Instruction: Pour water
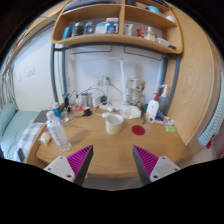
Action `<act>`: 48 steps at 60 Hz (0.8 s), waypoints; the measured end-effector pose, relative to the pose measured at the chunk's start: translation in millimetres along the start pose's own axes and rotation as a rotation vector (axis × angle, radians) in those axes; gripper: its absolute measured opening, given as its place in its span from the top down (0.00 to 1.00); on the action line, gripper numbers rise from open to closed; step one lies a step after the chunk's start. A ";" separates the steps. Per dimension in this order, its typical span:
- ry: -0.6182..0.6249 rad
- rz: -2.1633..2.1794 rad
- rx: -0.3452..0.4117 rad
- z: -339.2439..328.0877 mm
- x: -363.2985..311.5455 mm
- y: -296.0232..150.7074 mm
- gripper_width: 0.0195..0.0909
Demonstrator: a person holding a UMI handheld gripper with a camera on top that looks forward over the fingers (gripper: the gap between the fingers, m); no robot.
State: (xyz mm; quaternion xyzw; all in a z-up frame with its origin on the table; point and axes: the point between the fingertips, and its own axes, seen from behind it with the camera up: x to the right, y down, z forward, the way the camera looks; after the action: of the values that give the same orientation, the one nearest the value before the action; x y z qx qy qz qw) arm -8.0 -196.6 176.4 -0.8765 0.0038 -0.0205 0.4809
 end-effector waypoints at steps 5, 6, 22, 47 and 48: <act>-0.079 -0.030 -0.045 7.9 -61.3 34.9 0.15; -0.093 -0.036 -0.058 9.5 -71.7 42.3 0.15; -0.244 -0.059 -0.084 47.0 -197.6 73.8 0.14; -0.227 0.032 0.143 143.6 -244.7 10.9 0.16; -0.228 0.030 0.156 145.3 -245.7 8.7 0.16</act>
State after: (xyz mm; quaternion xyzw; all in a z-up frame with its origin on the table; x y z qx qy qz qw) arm -247.6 -72.3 83.1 -0.8331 -0.0393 0.0862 0.5450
